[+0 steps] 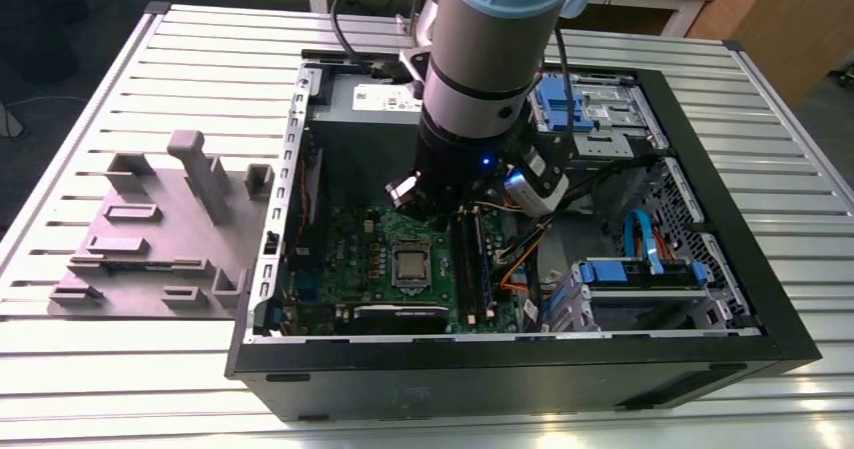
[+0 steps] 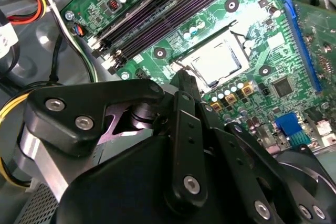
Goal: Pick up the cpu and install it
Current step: 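Install the first cpu locking lever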
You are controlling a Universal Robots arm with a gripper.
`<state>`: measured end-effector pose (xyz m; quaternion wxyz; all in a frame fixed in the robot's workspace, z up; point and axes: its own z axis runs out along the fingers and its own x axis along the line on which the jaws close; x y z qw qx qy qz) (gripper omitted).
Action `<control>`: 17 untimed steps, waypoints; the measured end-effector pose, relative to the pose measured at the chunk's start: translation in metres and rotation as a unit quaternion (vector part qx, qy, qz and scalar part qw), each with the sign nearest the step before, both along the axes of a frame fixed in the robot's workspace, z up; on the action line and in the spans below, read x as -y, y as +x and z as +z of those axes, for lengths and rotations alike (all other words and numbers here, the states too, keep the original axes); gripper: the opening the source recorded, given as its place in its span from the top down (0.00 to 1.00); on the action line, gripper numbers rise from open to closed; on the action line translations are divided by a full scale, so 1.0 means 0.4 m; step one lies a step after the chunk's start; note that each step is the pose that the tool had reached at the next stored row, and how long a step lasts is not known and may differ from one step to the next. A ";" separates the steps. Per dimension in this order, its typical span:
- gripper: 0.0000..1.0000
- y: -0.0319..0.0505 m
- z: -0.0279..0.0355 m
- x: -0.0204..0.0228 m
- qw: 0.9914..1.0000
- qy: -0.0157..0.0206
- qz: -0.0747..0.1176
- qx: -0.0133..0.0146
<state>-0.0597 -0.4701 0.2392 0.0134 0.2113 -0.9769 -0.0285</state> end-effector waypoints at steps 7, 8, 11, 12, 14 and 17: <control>0.90 0.001 -0.009 0.011 1.000 -0.008 -0.008 0.000; 0.90 0.001 -0.011 0.011 1.000 -0.009 -0.009 0.000; 0.90 0.001 -0.019 0.012 1.000 -0.010 -0.011 0.000; 0.90 0.001 -0.023 0.012 1.000 -0.010 -0.012 0.000; 0.90 0.001 -0.027 0.012 1.000 -0.011 -0.012 0.000; 0.90 0.001 -0.032 0.012 1.000 -0.012 -0.013 0.000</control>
